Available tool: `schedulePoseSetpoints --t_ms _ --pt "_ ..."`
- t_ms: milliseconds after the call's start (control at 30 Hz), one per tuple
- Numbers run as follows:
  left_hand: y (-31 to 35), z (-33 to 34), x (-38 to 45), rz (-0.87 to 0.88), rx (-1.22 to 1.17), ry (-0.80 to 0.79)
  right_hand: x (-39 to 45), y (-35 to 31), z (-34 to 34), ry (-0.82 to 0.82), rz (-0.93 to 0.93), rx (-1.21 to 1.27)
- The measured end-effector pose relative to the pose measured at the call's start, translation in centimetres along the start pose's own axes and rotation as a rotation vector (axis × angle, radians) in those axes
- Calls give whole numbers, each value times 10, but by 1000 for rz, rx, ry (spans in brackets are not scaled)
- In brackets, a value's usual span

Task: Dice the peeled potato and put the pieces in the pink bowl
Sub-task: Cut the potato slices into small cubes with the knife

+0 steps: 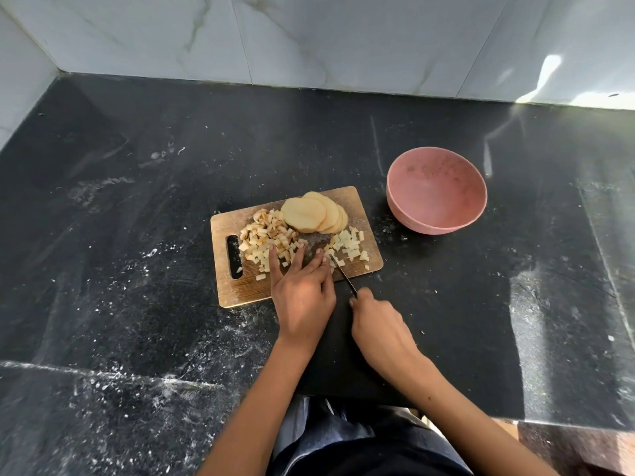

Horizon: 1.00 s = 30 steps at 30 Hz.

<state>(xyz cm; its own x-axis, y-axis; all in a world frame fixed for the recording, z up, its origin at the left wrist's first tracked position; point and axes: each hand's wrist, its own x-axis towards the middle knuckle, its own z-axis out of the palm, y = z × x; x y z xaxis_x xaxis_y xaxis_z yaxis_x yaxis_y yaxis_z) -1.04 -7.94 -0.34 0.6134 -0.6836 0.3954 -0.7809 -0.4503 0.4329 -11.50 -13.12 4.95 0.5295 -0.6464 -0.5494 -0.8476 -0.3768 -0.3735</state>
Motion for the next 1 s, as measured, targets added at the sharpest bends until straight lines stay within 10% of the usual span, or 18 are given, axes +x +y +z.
schedulePoseSetpoints --t_ms 1000 --pt "-13 -1 -7 -155 -110 -9 14 -15 -6 12 -40 50"
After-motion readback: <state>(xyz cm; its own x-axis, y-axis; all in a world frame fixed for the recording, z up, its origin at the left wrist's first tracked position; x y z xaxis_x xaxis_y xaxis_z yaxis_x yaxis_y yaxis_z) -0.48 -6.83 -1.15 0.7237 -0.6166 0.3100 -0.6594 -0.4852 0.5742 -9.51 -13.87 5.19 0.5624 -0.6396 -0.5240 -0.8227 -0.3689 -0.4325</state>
